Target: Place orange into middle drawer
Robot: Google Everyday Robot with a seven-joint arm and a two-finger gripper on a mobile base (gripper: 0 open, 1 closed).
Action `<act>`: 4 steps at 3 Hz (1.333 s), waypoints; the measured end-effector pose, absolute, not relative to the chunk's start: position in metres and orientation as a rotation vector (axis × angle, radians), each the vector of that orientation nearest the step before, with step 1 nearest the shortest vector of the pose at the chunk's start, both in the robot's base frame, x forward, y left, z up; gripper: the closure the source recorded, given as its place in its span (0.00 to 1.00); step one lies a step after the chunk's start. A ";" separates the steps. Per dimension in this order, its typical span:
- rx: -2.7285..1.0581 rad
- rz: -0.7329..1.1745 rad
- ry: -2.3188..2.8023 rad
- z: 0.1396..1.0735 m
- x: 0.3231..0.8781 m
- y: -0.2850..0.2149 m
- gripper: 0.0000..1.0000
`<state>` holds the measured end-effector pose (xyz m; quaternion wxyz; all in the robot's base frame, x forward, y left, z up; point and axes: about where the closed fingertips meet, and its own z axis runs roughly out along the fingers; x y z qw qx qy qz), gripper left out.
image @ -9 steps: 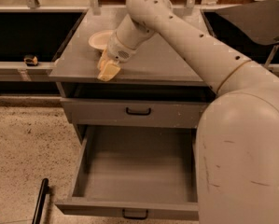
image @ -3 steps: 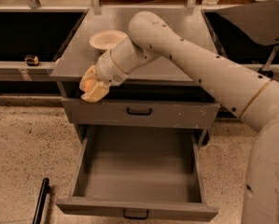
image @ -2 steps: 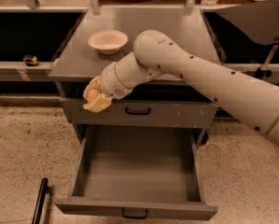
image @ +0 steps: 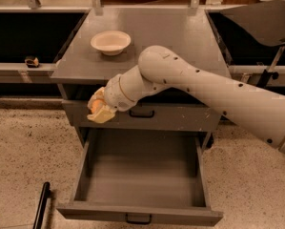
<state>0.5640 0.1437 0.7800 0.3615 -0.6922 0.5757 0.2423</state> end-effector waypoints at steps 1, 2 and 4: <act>-1.730 0.597 1.473 0.762 0.564 0.135 1.00; -1.646 0.539 1.481 0.710 0.542 0.103 1.00; -1.467 0.414 1.493 0.670 0.549 0.068 1.00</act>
Offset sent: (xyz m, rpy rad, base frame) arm -0.0181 -0.1133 -0.1618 0.2222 -0.2900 -0.5075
